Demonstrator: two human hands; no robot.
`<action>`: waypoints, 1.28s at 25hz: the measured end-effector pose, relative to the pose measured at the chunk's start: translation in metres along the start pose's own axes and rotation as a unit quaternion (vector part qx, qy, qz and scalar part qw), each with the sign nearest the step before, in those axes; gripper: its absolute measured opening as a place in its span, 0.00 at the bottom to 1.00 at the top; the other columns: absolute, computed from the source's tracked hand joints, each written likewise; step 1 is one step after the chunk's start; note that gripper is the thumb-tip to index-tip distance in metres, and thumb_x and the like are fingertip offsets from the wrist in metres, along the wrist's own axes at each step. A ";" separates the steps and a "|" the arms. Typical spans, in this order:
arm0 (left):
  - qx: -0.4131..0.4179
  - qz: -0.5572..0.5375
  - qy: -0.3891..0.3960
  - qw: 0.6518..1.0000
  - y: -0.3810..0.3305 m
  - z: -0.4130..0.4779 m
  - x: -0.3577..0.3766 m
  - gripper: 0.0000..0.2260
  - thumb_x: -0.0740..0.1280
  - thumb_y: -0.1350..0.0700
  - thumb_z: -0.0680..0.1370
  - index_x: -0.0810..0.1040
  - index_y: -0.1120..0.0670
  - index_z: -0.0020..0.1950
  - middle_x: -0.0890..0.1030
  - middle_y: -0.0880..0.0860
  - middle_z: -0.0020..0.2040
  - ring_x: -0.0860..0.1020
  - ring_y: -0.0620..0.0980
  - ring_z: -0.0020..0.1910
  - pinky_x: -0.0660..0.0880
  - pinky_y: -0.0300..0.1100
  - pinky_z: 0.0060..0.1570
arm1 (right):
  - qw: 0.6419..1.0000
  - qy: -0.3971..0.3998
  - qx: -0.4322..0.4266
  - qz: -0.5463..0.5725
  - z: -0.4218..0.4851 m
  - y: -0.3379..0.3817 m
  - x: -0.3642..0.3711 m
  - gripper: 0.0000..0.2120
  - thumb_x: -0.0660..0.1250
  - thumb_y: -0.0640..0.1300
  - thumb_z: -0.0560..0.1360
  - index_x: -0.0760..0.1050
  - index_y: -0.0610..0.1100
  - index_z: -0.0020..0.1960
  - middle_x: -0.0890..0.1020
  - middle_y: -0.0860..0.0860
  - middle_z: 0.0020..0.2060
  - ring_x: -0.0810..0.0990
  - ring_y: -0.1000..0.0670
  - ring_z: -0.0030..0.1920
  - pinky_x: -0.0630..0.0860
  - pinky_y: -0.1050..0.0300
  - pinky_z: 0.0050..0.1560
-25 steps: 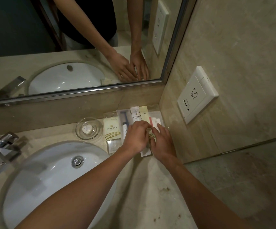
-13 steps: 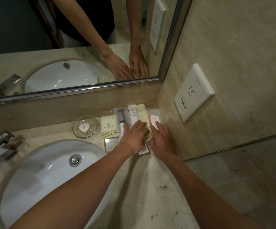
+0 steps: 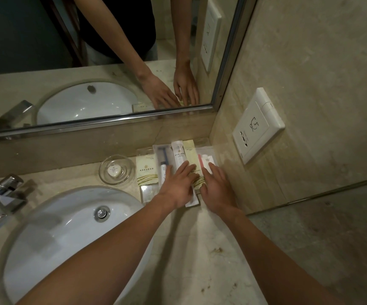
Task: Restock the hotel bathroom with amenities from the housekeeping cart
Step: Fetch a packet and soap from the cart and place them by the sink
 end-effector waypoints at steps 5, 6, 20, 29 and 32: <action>0.020 0.004 -0.034 0.999 -0.001 -0.006 -0.005 0.26 0.61 0.57 0.80 0.63 0.52 0.79 0.56 0.52 0.82 0.47 0.53 0.82 0.46 0.56 0.76 | 1.000 0.010 -0.002 0.012 -0.002 0.001 -0.002 0.32 0.58 0.40 0.80 0.53 0.48 0.82 0.57 0.47 0.80 0.53 0.45 0.79 0.58 0.48 0.77; 0.017 0.002 -0.040 0.999 0.002 -0.009 -0.005 0.27 0.61 0.57 0.80 0.61 0.52 0.80 0.55 0.52 0.83 0.47 0.53 0.83 0.46 0.55 0.77 | 1.000 0.012 -0.002 0.008 -0.003 0.002 -0.003 0.32 0.58 0.40 0.80 0.54 0.48 0.82 0.57 0.47 0.80 0.52 0.46 0.79 0.57 0.49 0.77; -0.063 -0.180 -0.143 0.971 0.019 -0.070 -0.055 0.27 0.64 0.56 0.79 0.63 0.54 0.78 0.59 0.53 0.81 0.54 0.54 0.81 0.55 0.54 0.76 | 0.952 -0.028 -0.001 0.306 -0.037 0.051 -0.030 0.25 0.64 0.40 0.79 0.68 0.49 0.76 0.65 0.53 0.77 0.62 0.53 0.77 0.61 0.53 0.77; -0.034 -0.462 -0.147 0.874 -0.009 -0.153 -0.106 0.15 0.63 0.60 0.82 0.77 0.53 0.68 0.79 0.47 0.66 0.75 0.44 0.65 0.69 0.38 0.66 | 0.791 -0.120 0.081 0.594 -0.138 0.084 -0.070 0.19 0.64 0.39 0.81 0.74 0.52 0.70 0.80 0.57 0.64 0.79 0.58 0.64 0.74 0.57 0.67; -0.030 -0.537 -0.144 0.831 -0.001 -0.190 -0.106 0.12 0.63 0.62 0.82 0.78 0.54 0.64 0.81 0.49 0.63 0.78 0.45 0.62 0.73 0.43 0.65 | 0.728 -0.172 0.096 0.656 -0.178 0.112 -0.069 0.16 0.66 0.37 0.80 0.77 0.50 0.66 0.79 0.50 0.67 0.79 0.54 0.64 0.78 0.60 0.58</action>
Point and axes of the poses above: each hand's wrist, its own z-axis towards the middle knuckle, its own x-axis out of the palm, y = z × x, the point moved 8 cm from there along z, towards the middle knuckle
